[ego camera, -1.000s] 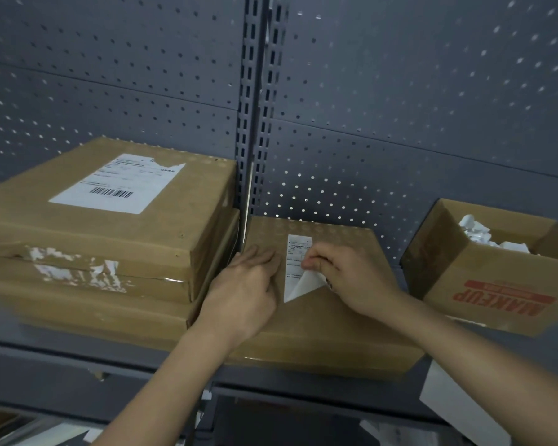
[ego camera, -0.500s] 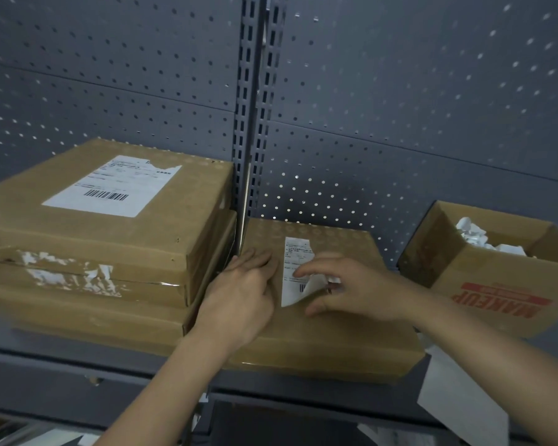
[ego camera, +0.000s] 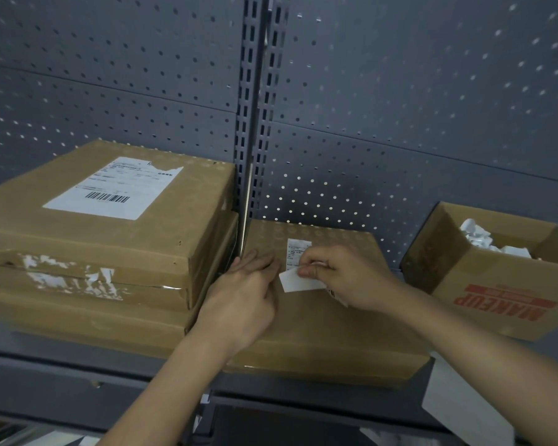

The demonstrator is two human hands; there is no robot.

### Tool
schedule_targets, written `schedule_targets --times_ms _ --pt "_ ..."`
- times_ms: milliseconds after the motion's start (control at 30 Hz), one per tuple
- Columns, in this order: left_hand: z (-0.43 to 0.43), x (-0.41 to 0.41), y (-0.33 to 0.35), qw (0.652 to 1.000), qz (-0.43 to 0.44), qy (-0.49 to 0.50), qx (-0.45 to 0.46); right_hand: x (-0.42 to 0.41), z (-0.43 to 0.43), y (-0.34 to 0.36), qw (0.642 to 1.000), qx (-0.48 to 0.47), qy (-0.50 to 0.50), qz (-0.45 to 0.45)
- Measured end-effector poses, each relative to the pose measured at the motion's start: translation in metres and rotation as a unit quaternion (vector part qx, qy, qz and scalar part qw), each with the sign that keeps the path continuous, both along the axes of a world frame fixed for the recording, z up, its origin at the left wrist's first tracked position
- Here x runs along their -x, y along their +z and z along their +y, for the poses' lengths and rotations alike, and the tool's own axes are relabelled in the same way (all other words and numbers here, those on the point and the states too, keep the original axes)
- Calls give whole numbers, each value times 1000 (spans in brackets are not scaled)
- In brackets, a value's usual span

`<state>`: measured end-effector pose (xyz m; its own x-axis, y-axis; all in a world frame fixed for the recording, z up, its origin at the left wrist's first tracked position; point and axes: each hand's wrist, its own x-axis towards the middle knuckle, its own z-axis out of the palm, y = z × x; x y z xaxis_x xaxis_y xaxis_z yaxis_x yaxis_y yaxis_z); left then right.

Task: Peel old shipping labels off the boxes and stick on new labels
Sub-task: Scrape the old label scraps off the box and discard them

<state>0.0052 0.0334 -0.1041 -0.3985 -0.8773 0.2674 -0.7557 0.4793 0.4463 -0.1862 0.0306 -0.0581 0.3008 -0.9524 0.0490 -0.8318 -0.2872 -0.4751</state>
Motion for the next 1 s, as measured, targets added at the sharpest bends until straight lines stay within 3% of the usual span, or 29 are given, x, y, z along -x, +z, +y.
schedule_targets --times_ms 233,733,1000 --pt "-1 0 -3 1000 -1 3 -5 -2 0 5 997 30 -43 -59" --pt "-2 1 -4 1000 -3 6 9 -2 -2 2 993 91 -63 -48" --pt "-3 1 -3 1000 1 8 15 -6 -1 0 978 108 -132 -118"
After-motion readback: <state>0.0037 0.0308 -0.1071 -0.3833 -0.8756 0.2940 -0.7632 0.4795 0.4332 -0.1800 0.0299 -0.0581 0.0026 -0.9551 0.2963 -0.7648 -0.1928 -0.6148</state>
